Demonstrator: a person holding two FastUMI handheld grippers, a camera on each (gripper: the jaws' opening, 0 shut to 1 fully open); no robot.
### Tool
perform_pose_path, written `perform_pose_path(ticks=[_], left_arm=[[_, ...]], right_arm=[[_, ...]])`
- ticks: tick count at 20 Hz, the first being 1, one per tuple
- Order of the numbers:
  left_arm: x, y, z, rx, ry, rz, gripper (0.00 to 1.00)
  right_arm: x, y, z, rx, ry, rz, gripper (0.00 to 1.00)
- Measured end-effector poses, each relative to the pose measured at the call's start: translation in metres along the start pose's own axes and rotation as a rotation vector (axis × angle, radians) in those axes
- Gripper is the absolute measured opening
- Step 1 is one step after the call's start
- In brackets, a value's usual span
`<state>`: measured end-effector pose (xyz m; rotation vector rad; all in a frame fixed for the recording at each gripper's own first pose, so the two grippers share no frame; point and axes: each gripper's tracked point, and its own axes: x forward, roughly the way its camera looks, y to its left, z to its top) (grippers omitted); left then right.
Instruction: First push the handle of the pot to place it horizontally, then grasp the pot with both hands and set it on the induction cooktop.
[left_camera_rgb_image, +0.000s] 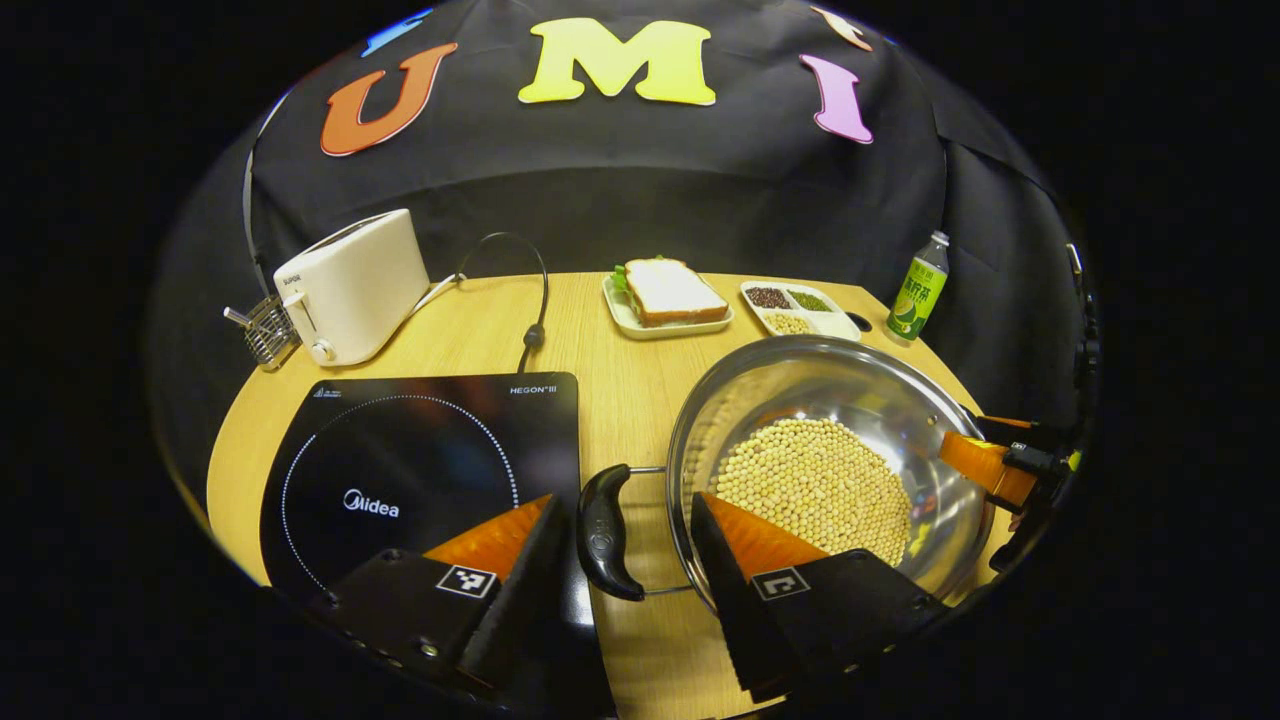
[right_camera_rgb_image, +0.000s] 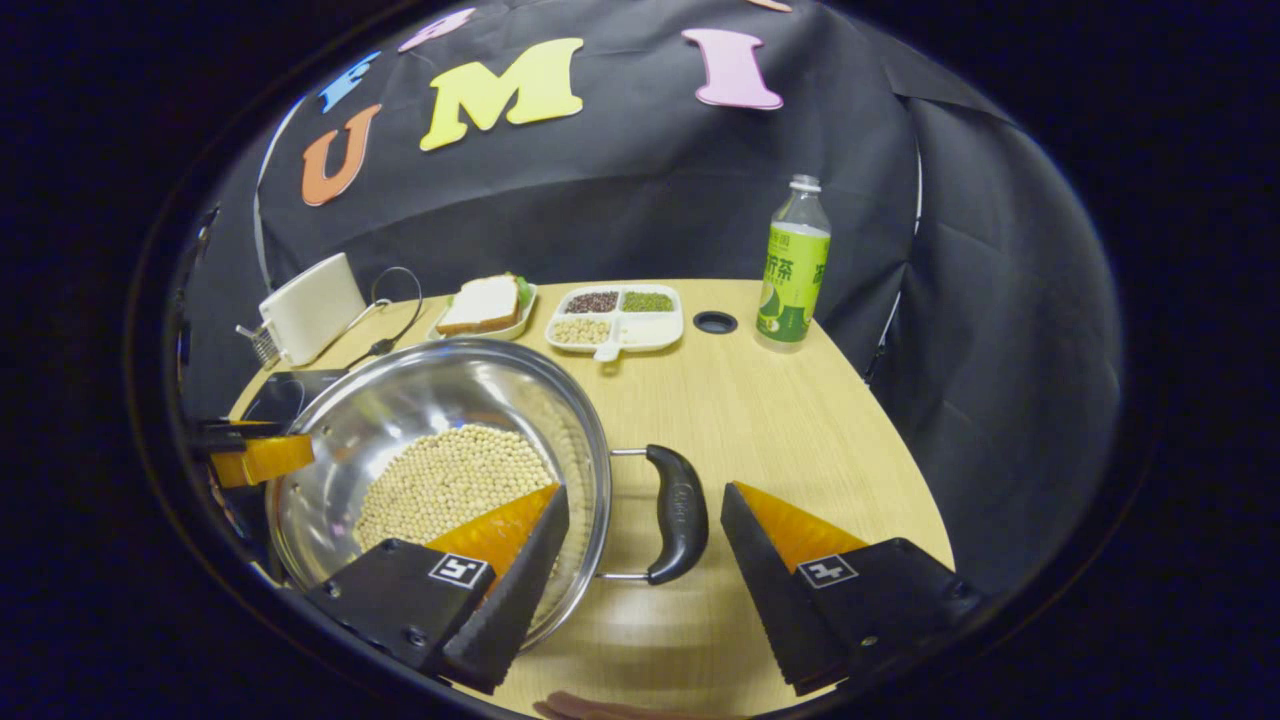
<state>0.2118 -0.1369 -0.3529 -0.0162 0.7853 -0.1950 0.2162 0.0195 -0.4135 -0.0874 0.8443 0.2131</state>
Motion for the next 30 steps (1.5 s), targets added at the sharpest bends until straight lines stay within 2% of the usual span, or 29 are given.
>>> perform_pose_path(ticks=[2, 3, 6, 7, 8, 9, 12, 21, 25, 30], left_arm=[[0.006, -0.003, 0.0, -0.013, 0.006, -0.001, 0.77], [0.003, -0.003, 0.001, -0.015, 0.009, 0.001, 0.63], [0.004, -0.003, 0.002, 0.0, 0.005, -0.005, 0.6], [0.004, -0.004, 0.001, -0.001, 0.0, -0.007, 0.6], [0.004, -0.005, -0.001, -0.015, 0.004, -0.008, 0.48], [0.0, -0.006, -0.002, -0.012, 0.013, -0.012, 0.58], [-0.006, -0.014, -0.005, -0.016, 0.021, -0.027, 0.55], [-0.06, -0.021, 0.017, 0.004, -0.075, -0.064, 0.55], [-0.093, -0.005, 0.03, 0.002, -0.125, -0.069, 0.55], [-0.135, 0.034, 0.043, -0.004, -0.178, -0.057, 0.54]], right_arm=[[0.004, -0.001, -0.001, -0.003, 0.003, -0.003, 0.93], [0.005, -0.001, -0.001, 0.0, 0.008, -0.003, 0.95], [0.009, 0.002, -0.009, 0.013, 0.041, 0.004, 0.91], [0.009, 0.002, -0.012, 0.025, 0.057, -0.001, 0.87], [0.007, 0.001, -0.013, 0.04, 0.067, -0.013, 0.78], [0.004, -0.002, -0.015, 0.042, 0.08, -0.027, 0.72], [-0.008, -0.008, -0.019, 0.054, 0.09, -0.045, 0.66], [-0.072, -0.008, 0.003, 0.087, 0.012, -0.064, 0.63], [-0.103, 0.012, 0.016, 0.09, -0.014, -0.06, 0.63], [-0.131, 0.058, 0.027, 0.097, -0.034, -0.03, 0.64]])
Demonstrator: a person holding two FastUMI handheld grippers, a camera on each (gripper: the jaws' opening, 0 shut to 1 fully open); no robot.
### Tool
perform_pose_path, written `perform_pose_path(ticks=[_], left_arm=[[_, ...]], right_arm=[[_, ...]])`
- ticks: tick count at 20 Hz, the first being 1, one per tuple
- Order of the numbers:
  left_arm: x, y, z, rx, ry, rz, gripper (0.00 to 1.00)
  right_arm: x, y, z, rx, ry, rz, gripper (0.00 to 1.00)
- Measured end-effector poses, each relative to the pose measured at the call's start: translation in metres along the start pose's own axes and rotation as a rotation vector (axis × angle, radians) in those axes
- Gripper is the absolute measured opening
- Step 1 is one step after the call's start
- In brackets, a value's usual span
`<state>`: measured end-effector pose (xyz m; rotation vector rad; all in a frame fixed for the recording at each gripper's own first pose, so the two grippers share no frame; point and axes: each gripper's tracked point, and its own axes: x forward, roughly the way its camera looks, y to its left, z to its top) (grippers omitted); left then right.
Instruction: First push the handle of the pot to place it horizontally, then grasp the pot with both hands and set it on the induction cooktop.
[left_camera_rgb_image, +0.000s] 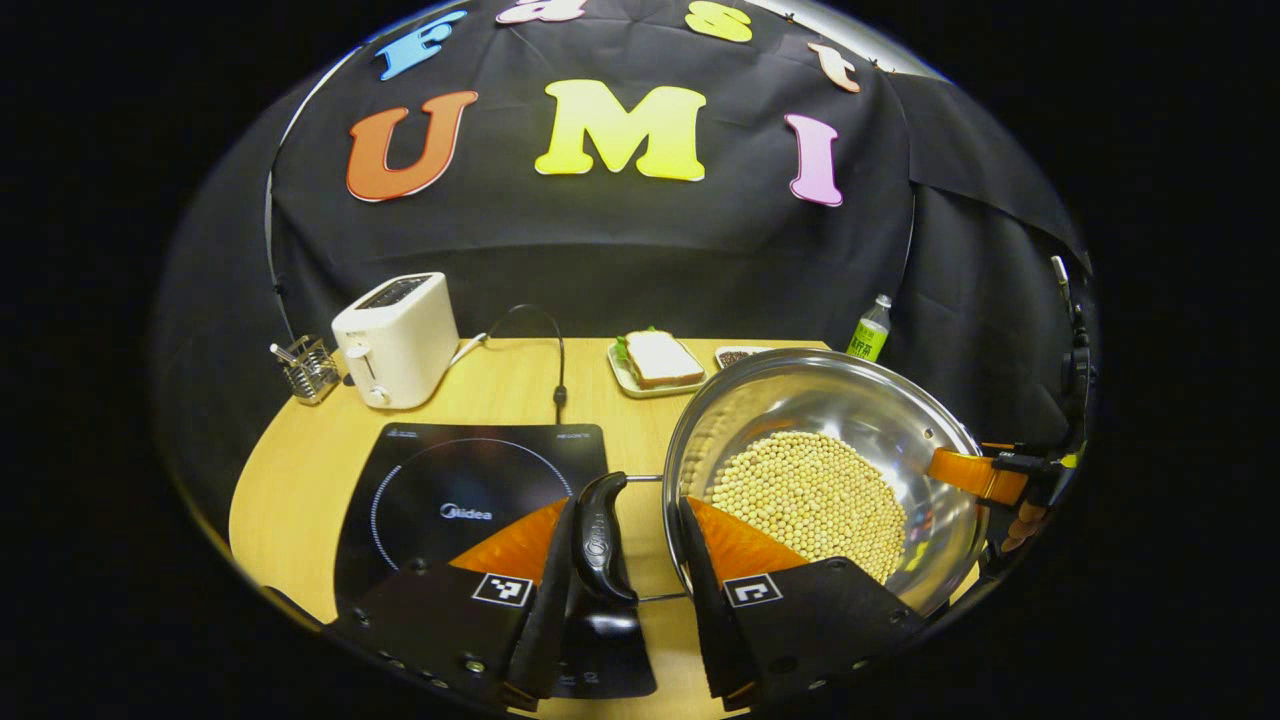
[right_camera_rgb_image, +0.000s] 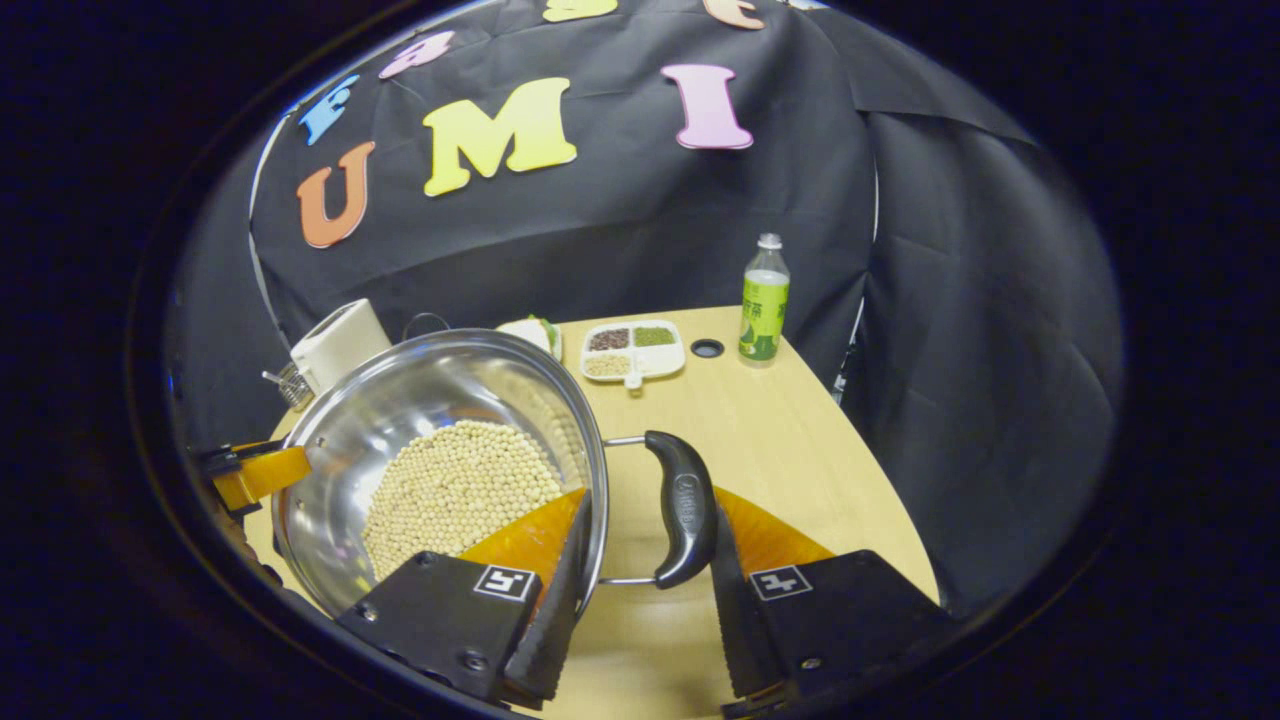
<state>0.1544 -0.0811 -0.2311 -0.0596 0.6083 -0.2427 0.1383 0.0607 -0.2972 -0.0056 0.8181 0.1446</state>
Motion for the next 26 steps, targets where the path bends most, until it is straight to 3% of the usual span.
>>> perform_pose_path(ticks=[14, 19, 26], left_arm=[[-0.07, 0.172, 0.031, -0.052, -0.098, 0.176, 0.54], [-0.065, 0.22, 0.035, -0.111, -0.095, 0.229, 0.54], [-0.026, 0.255, 0.015, -0.136, -0.035, 0.259, 0.54]], right_arm=[[0.001, 0.181, 0.021, -0.074, 0.015, 0.166, 0.64], [0.023, 0.228, 0.028, -0.118, 0.033, 0.198, 0.63], [0.073, 0.258, 0.011, -0.135, 0.1, 0.21, 0.63]])
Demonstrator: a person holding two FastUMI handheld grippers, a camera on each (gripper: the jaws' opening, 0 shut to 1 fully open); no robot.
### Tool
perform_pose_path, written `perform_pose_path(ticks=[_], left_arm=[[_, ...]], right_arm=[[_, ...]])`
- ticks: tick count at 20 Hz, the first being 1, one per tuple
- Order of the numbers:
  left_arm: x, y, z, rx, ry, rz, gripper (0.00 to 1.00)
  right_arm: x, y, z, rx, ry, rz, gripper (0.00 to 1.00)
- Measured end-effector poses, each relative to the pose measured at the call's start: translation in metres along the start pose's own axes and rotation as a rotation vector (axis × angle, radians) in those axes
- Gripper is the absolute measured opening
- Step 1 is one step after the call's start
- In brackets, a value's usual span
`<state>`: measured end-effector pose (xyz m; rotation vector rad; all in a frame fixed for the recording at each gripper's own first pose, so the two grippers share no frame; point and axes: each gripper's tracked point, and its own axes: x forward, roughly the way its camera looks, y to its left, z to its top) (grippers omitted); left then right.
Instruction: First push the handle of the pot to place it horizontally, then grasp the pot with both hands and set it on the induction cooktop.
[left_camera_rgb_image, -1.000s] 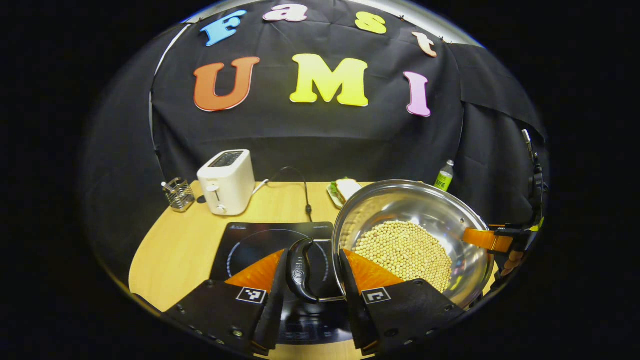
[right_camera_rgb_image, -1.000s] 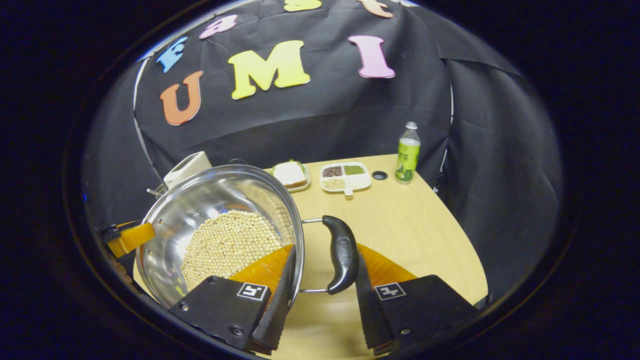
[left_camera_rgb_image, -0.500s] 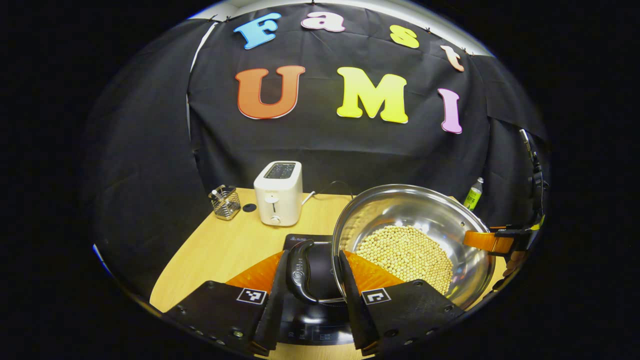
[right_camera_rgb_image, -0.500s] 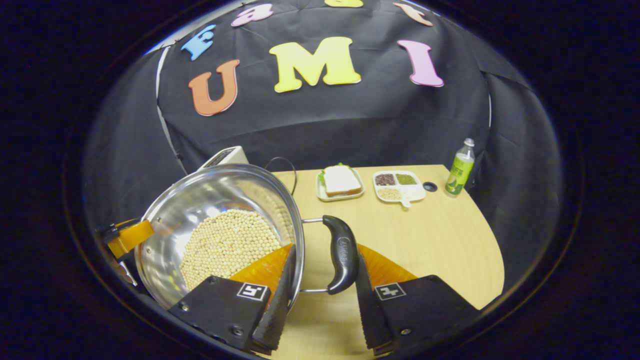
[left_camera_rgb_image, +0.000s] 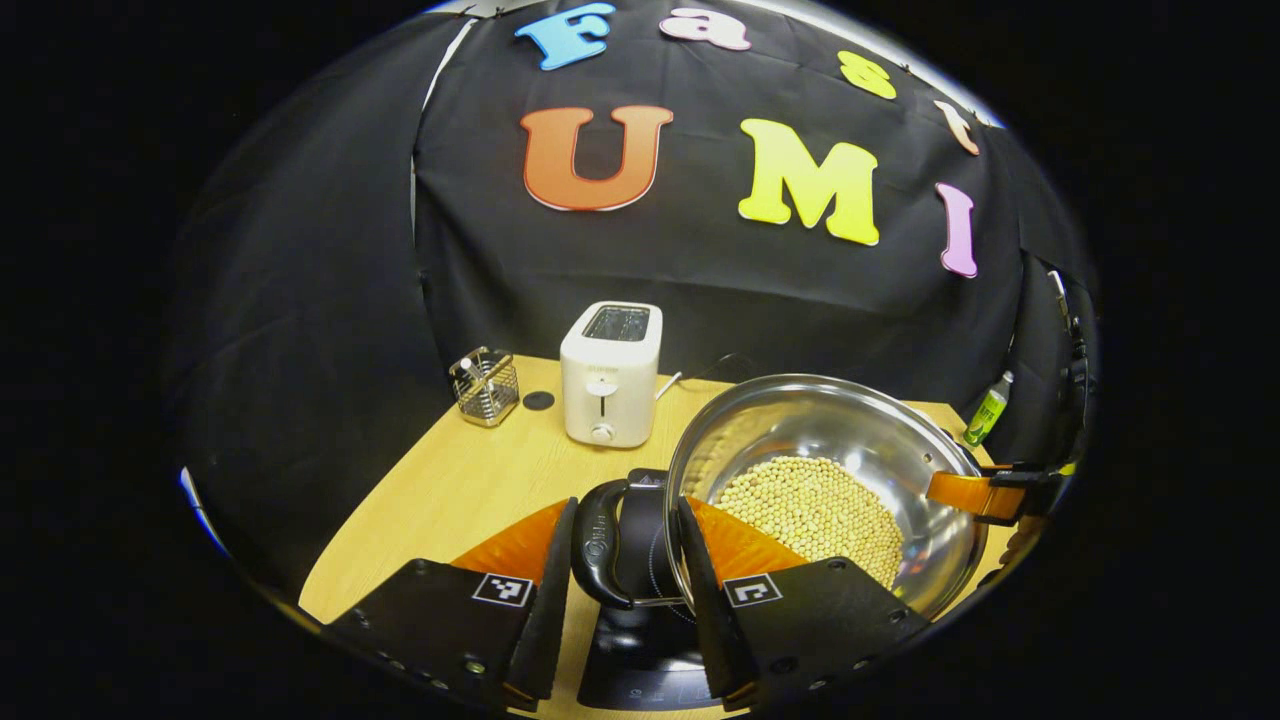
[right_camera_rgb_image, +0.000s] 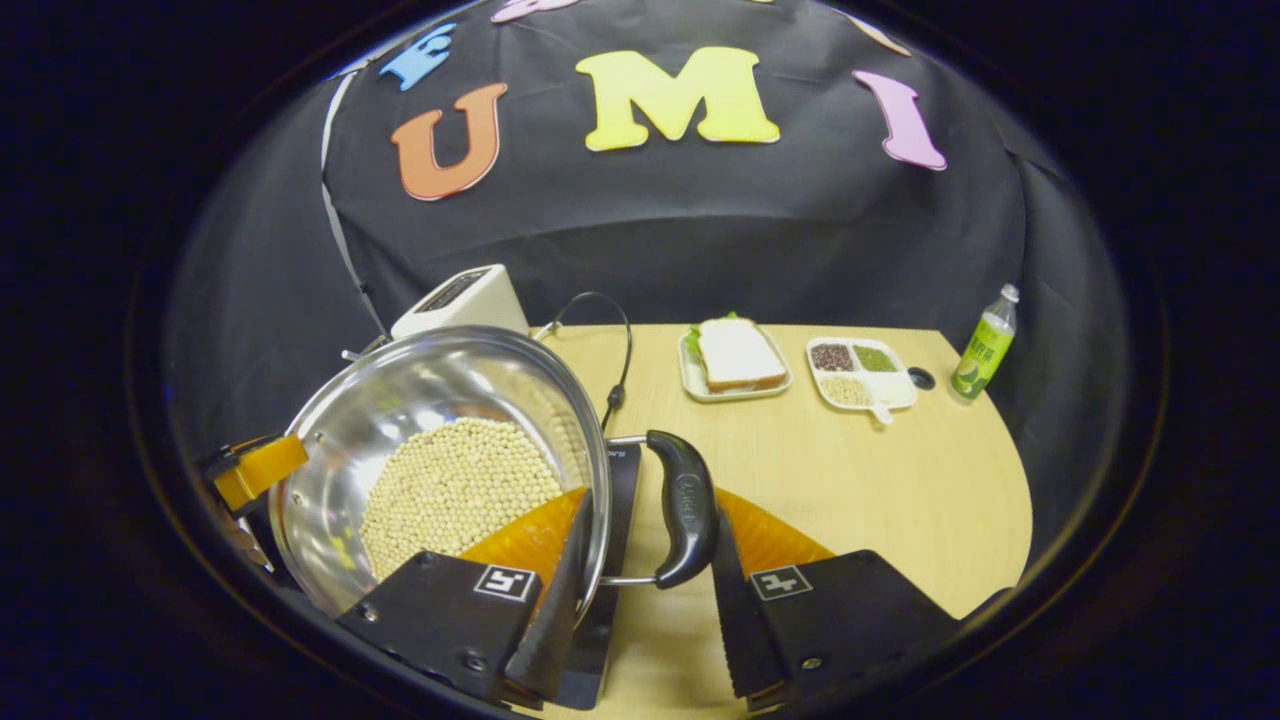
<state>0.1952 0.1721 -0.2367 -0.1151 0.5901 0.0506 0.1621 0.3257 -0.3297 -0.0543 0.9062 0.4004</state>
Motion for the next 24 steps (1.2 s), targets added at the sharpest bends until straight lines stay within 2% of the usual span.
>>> perform_pose_path(ticks=[1, 2, 11, 12, 20, 21, 22, 24], left_arm=[[0.005, 0.003, -0.003, 0.004, 0.008, 0.007, 0.5], [0.01, 0.006, -0.007, 0.006, 0.019, 0.013, 0.54], [0.055, 0.016, -0.049, -0.019, 0.097, 0.022, 0.55], [0.051, 0.013, -0.05, -0.026, 0.101, 0.016, 0.55], [0.057, 0.016, -0.049, -0.03, 0.043, -0.028, 0.55], [0.056, 0.016, -0.049, -0.029, 0.033, -0.031, 0.65], [0.056, 0.017, -0.049, -0.026, 0.024, -0.032, 0.56], [0.057, 0.016, -0.049, -0.017, 0.01, -0.029, 0.57]], right_arm=[[0.008, 0.002, -0.004, 0.002, 0.012, 0.004, 0.64], [0.015, 0.003, -0.008, 0.005, 0.026, 0.009, 0.63], [0.056, 0.003, -0.026, -0.027, 0.032, 0.001, 0.63], [0.056, 0.002, -0.019, -0.022, -0.006, -0.01, 0.64], [0.055, 0.002, -0.022, 0.009, -0.033, -0.011, 0.65], [0.055, 0.002, -0.021, 0.007, -0.043, -0.011, 0.66], [0.055, 0.002, -0.021, 0.016, -0.055, -0.007, 0.67], [0.055, 0.003, -0.019, 0.05, -0.082, 0.006, 0.68]])
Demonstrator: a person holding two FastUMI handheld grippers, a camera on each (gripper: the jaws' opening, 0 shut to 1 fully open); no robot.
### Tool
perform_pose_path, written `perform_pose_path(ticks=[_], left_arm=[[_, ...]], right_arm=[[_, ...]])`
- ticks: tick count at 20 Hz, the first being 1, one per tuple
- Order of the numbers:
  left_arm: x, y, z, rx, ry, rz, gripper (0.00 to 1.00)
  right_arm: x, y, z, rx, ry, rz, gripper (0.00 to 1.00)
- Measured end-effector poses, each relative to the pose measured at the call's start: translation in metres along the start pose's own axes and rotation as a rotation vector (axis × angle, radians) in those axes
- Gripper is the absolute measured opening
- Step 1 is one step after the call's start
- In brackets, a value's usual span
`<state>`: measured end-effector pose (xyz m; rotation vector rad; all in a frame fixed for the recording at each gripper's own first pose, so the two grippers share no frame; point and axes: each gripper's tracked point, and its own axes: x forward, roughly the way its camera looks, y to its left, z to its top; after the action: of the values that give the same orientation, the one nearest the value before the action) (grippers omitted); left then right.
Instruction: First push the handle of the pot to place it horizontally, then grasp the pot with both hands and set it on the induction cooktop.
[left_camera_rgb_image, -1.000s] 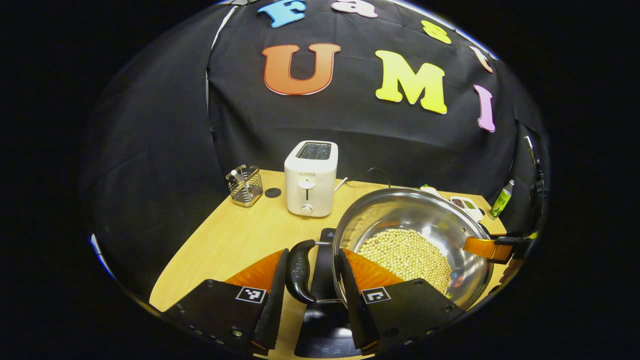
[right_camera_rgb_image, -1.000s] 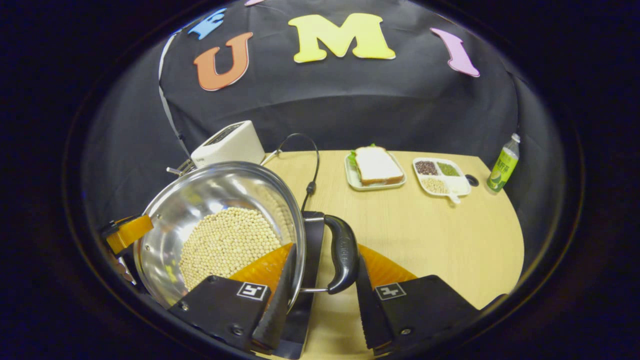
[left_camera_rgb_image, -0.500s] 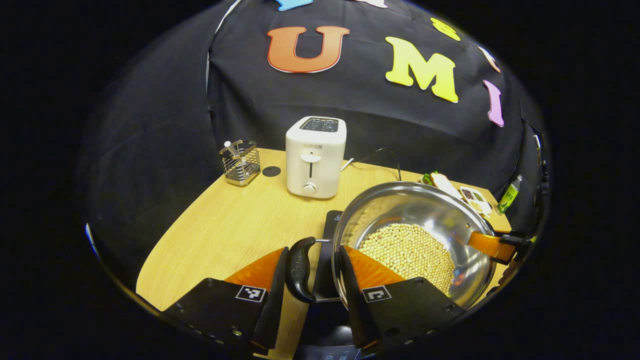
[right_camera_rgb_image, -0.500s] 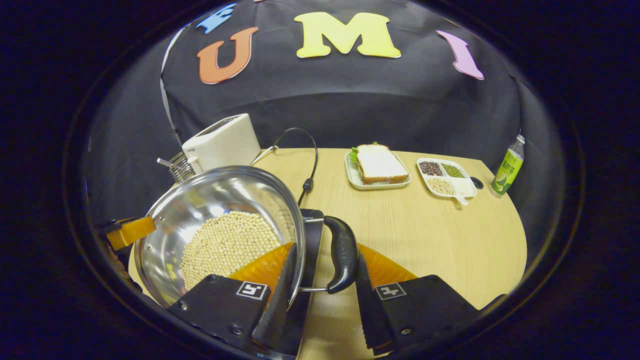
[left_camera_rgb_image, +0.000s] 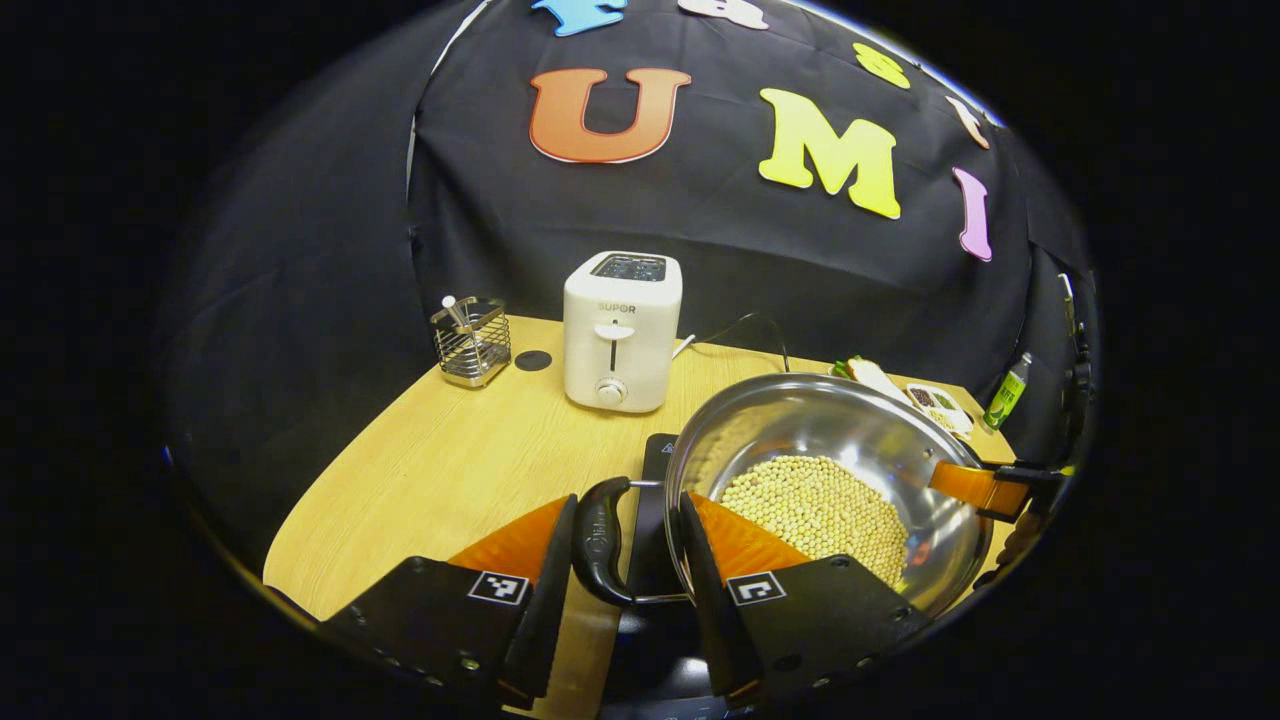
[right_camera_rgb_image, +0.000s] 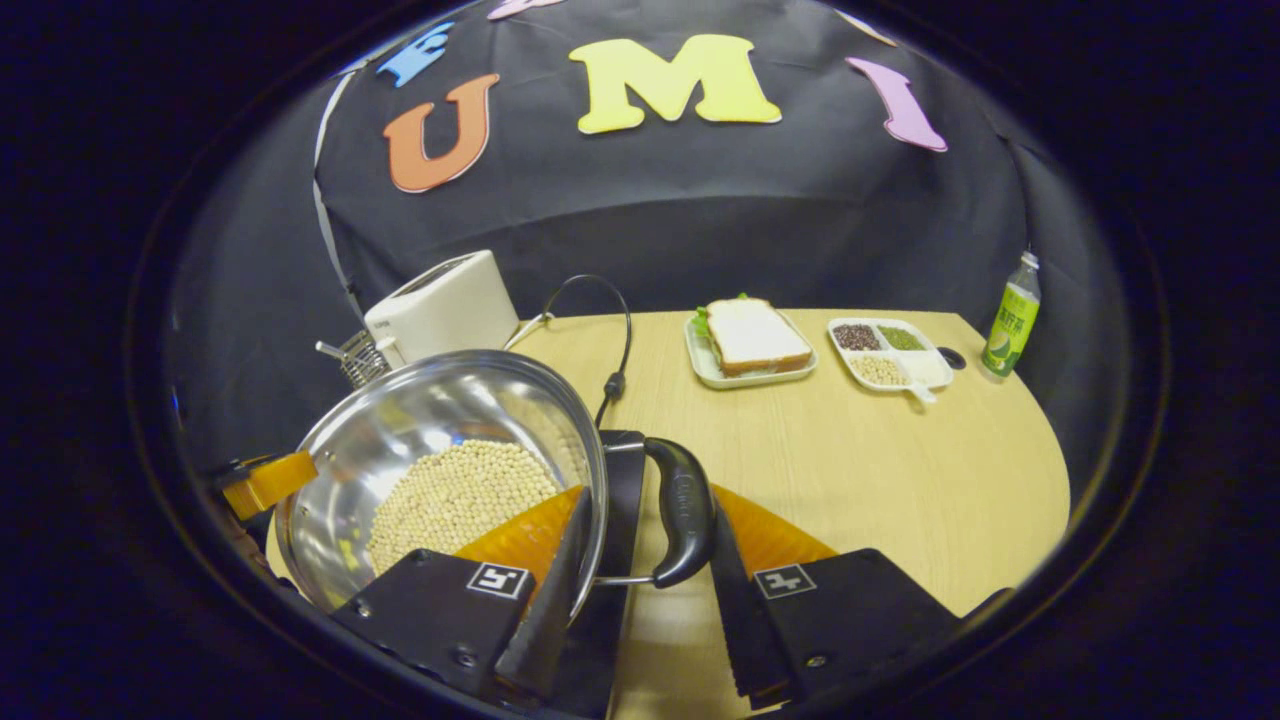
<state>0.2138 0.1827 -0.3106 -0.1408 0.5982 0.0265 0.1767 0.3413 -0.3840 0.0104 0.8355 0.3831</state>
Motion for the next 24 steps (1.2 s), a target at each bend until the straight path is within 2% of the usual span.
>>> perform_pose_path(ticks=[6, 8, 12, 13, 16, 18, 19, 21, 24], left_arm=[[-0.009, 0.001, 0.008, 0.03, -0.052, 0.006, 0.61], [-0.021, 0.011, 0.017, 0.078, -0.082, 0.06, 0.61], [-0.051, 0.0, 0.021, 0.091, -0.112, 0.078, 0.74], [-0.058, -0.001, 0.022, 0.098, -0.124, 0.077, 0.87], [-0.08, -0.019, 0.018, 0.073, -0.147, 0.042, 0.9], [-0.095, -0.027, 0.015, 0.069, -0.16, 0.036, 0.97], [-0.104, -0.029, 0.013, 0.078, -0.168, 0.042, 0.98], [-0.125, -0.038, 0.015, 0.088, -0.205, 0.043, 0.98], [-0.158, -0.061, 0.012, 0.058, -0.262, -0.01, 0.98]], right_arm=[[-0.013, -0.001, 0.011, 0.065, -0.096, 0.073, 0.73], [-0.027, -0.004, 0.02, 0.099, -0.17, 0.104, 0.7], [-0.062, -0.013, 0.02, 0.157, -0.257, 0.153, 0.84], [-0.07, -0.016, 0.019, 0.152, -0.271, 0.158, 0.9], [-0.095, -0.016, 0.009, 0.137, -0.303, 0.19, 0.92], [-0.113, -0.019, 0.002, 0.125, -0.327, 0.189, 0.98], [-0.121, -0.022, -0.002, 0.114, -0.334, 0.177, 0.95], [-0.142, -0.025, -0.007, 0.083, -0.371, 0.158, 1.0], [-0.181, -0.029, -0.012, 0.074, -0.441, 0.15, 0.96]])
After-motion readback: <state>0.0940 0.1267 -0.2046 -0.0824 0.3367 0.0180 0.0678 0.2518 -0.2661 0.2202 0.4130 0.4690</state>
